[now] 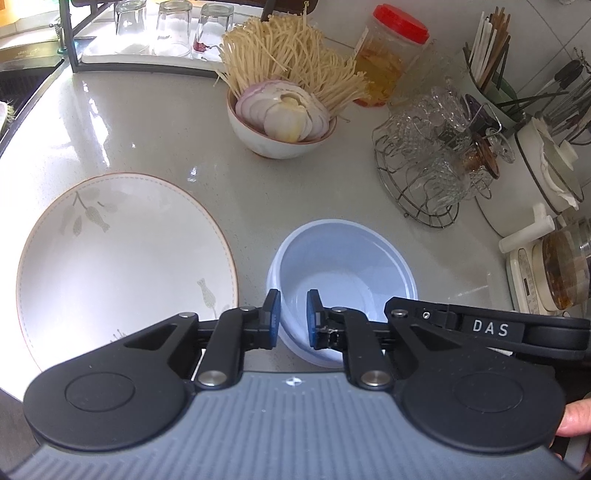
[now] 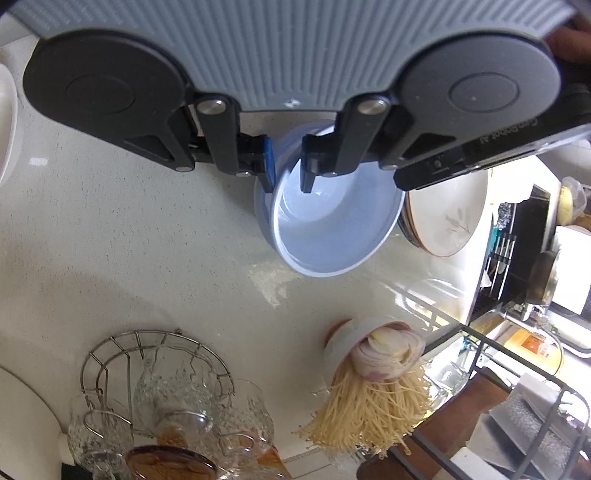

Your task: Organize plates and bowls

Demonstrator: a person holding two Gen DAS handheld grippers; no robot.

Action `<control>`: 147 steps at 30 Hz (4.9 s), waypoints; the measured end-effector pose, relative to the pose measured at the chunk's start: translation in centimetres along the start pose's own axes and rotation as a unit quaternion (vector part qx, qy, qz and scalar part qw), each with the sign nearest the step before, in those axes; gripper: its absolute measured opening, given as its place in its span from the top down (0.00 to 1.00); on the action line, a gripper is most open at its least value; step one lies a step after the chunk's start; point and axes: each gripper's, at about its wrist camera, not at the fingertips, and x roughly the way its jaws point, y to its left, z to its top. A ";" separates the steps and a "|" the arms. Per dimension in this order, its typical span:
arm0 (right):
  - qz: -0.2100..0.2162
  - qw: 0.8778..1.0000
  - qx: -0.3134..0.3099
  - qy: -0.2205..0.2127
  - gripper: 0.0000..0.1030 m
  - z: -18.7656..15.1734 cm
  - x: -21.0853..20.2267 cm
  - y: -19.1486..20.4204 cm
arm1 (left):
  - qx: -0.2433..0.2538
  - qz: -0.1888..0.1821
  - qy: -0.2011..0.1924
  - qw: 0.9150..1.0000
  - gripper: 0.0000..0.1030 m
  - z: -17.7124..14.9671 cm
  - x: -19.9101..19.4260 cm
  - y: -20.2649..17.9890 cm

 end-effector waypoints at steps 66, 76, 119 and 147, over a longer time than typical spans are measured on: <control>-0.177 0.939 0.142 -0.259 0.54 -8.6 -17.0 -9.4 | 0.307 -0.179 0.013 0.935 0.65 -0.9 -1.5 -21.0; -0.184 0.922 0.213 -0.267 0.54 -9.7 -17.8 -14.1 | 0.341 -0.181 0.054 0.921 0.58 -1.7 1.8 -24.7; -0.061 0.940 0.313 -0.122 0.72 -9.3 -10.8 -26.6 | 0.278 -0.144 0.163 0.936 0.70 -4.0 14.2 -27.8; -0.075 0.934 0.299 -0.183 0.86 -9.8 -13.1 -24.5 | 0.302 -0.171 0.141 0.927 0.85 -3.4 11.6 -28.2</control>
